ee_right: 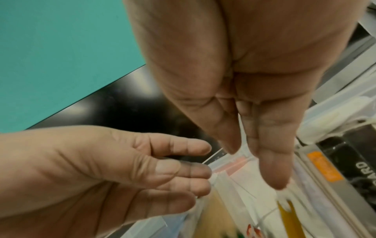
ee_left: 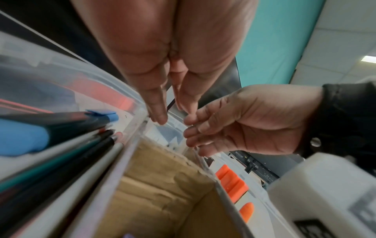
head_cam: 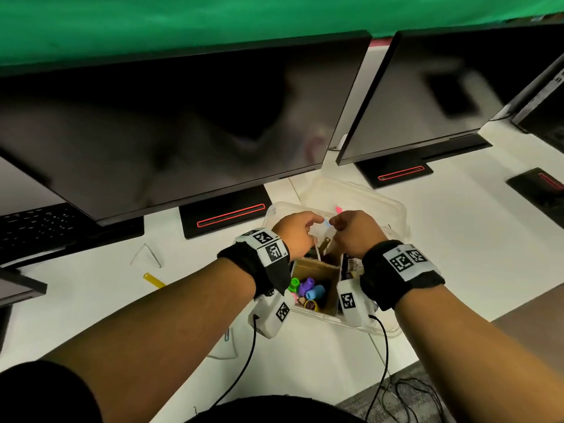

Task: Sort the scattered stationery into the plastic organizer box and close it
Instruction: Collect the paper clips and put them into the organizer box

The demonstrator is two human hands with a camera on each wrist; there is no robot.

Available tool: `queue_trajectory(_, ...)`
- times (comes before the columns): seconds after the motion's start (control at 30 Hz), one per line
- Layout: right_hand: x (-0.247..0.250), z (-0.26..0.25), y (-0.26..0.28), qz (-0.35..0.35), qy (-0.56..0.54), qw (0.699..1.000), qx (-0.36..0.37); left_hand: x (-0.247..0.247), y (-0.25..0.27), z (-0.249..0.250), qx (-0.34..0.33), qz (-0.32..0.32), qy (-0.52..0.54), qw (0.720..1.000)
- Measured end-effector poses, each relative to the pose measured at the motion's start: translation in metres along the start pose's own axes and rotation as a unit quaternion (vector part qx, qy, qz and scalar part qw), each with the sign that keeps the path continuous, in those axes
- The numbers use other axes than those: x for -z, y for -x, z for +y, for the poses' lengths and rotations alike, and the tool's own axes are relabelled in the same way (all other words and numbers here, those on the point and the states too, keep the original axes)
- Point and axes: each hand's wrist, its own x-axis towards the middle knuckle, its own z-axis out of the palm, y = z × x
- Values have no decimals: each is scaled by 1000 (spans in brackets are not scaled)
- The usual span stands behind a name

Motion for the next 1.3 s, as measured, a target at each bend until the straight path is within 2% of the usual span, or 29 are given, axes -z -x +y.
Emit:
queue_trajectory(0.17,-6,-16,9,-10,16,998,52,25,21,-8,-38,67,36,996)
queue_trajectory(0.27,-20,-39,22,-24,3,993,113,54,37,-28,-41,103,62,992)
queue_trajectory(0.33,-32,-57,35,-60,0,985,162,74,50,-46,-27,116,75,990)
queue_trajectory(0.43,-62,-87,60,-155,19,956,248,95,80,-91,21,133,46,990)
queue_trajectory(0.57,-120,-104,83,-257,139,896,335,100,120,-153,115,94,-74,986)
queue_trajectory(0.7,-181,-87,90,-332,234,849,337,89,153,-203,198,14,-185,962)
queue_trajectory(0.77,-197,-76,87,-328,294,839,318,82,167,-220,239,-7,-209,948)
queue_trajectory(0.87,-209,-65,81,-314,326,835,313,74,182,-237,279,-4,-204,938)
queue_trajectory(0.93,-214,-63,76,-304,310,846,309,74,186,-244,283,11,-200,938)
queue_trajectory(1.03,-222,-62,68,-273,259,876,301,82,180,-250,273,38,-196,941)
queue_trajectory(1.17,-228,-62,68,-218,295,860,355,102,160,-250,245,67,-208,945)
queue_trajectory(1.23,-230,-63,68,-206,306,861,350,109,148,-249,221,73,-208,950)
queue_trajectory(1.27,-233,-60,66,-178,293,864,369,111,142,-247,206,73,-206,954)
queue_trajectory(1.3,-233,-60,65,-183,268,872,367,112,137,-245,188,69,-207,958)
